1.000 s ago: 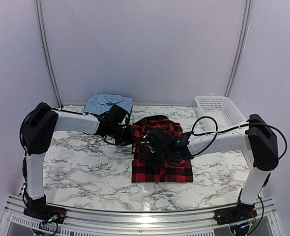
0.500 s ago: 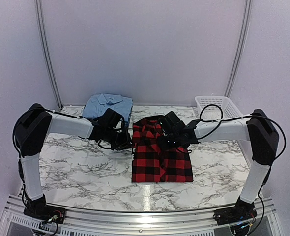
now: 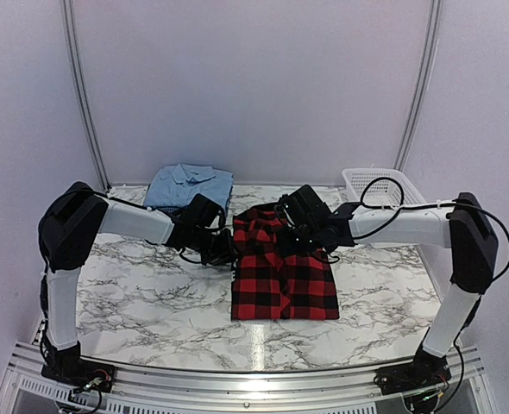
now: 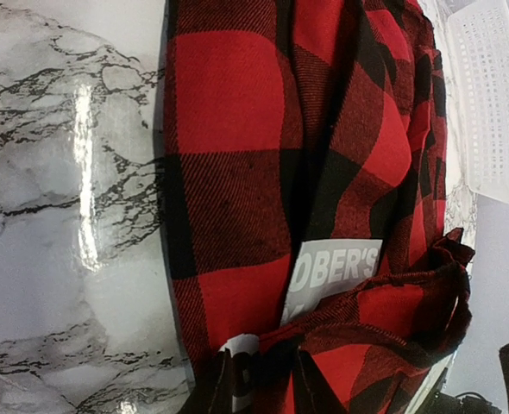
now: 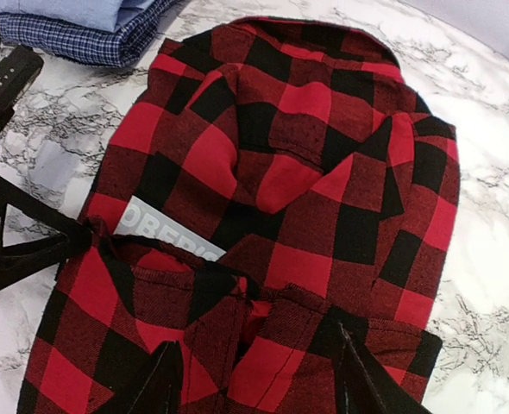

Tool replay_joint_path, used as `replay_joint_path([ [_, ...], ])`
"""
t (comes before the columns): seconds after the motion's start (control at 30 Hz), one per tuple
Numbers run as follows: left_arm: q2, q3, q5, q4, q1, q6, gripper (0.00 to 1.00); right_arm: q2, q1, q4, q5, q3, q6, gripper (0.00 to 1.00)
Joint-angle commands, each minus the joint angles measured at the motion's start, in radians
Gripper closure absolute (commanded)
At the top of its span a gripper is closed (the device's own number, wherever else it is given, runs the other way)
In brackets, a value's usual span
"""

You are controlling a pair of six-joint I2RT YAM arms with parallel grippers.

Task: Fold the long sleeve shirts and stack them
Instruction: Smooth out the 2/3-rectangle-folded shirt at the center of the board.

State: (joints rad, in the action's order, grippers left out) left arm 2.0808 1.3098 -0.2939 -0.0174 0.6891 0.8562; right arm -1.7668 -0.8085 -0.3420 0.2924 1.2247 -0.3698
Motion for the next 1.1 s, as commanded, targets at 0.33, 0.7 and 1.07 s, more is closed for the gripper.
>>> replay_joint_path([
  [0.33, 0.049, 0.07, -0.021, -0.009, 0.013, 0.019, 0.83, -0.066, -0.033, -0.041, -0.008, 0.087, -0.037, 0.46],
  [0.7, -0.04, 0.018, 0.04, -0.016, 0.016, 0.017, 1.0, -0.115, -0.006, -0.022, -0.063, 0.092, -0.045, 0.46],
  [1.07, -0.057, -0.016, 0.07, -0.029, 0.013, 0.016, 1.0, -0.26, 0.002, 0.003, -0.09, 0.147, -0.043, 0.47],
])
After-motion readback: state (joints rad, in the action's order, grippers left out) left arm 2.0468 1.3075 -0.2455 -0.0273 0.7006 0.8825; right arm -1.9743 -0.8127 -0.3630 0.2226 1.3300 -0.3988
